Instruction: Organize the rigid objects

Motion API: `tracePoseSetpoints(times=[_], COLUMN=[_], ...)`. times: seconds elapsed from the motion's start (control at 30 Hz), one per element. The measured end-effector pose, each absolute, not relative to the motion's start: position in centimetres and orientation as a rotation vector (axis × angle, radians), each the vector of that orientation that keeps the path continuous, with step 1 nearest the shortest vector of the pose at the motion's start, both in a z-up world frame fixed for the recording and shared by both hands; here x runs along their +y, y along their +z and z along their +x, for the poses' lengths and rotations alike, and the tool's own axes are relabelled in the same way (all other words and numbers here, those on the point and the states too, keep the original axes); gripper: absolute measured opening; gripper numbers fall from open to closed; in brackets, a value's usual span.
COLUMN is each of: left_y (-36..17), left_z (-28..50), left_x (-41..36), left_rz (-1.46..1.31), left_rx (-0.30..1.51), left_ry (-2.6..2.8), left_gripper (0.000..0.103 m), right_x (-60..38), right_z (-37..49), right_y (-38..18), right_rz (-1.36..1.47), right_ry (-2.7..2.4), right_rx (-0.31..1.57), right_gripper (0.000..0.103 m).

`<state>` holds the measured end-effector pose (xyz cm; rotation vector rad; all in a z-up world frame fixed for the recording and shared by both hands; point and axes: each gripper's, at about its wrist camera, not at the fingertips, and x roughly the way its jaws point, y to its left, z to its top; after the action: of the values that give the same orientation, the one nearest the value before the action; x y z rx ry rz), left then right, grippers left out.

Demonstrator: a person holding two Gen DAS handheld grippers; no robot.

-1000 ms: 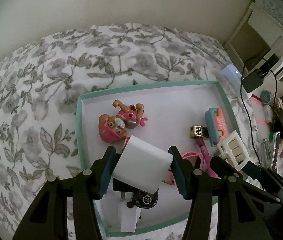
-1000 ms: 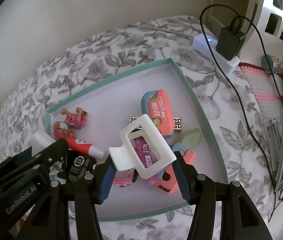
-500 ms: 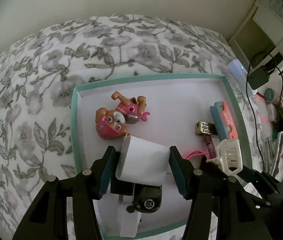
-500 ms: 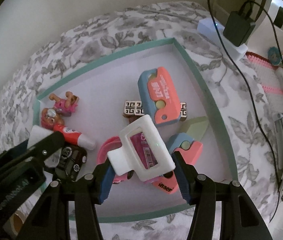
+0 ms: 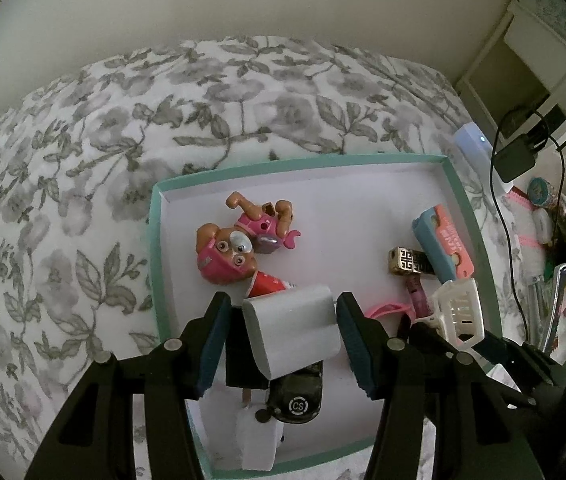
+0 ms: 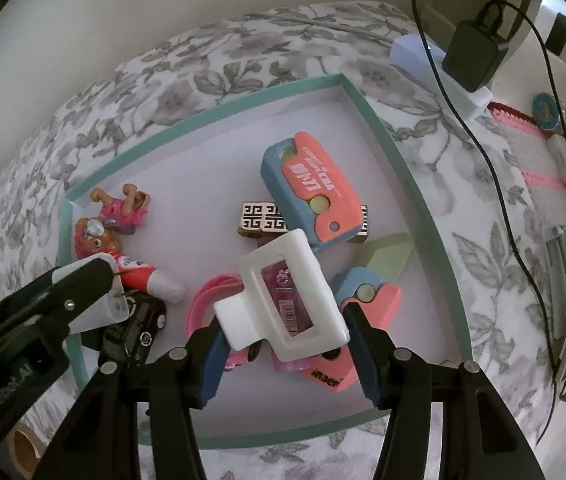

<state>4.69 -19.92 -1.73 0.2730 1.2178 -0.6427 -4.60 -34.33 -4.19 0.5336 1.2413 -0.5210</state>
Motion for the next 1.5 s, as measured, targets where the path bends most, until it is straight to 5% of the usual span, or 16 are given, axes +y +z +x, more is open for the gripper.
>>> tracePoseSetpoints(times=[0.87,0.93,1.03,1.5], left_y=[-0.6,-0.9,-1.3,-2.6], left_z=[7.1,7.4,7.8,9.3], left_x=[-16.9,-16.7,-16.2,-14.1], left_rz=[0.227,0.226,0.224,0.207], left_rx=[1.189,1.198,1.208,1.239], left_ry=[-0.499,-0.474,-0.443,-0.344], left_gripper=[0.057,0.06,0.079,0.083], right_x=[-34.1,-34.0,-34.0,-33.9], right_z=[-4.8,-4.7,-4.6,-4.1], right_y=[-0.7,-0.7,-0.8,-1.5], right_rz=[0.51,0.51,0.507,0.5], right_ry=[-0.529,-0.528,-0.526,-0.521], right_rx=[1.14,1.14,1.141,1.116], right_gripper=[0.059,0.059,0.06,0.1])
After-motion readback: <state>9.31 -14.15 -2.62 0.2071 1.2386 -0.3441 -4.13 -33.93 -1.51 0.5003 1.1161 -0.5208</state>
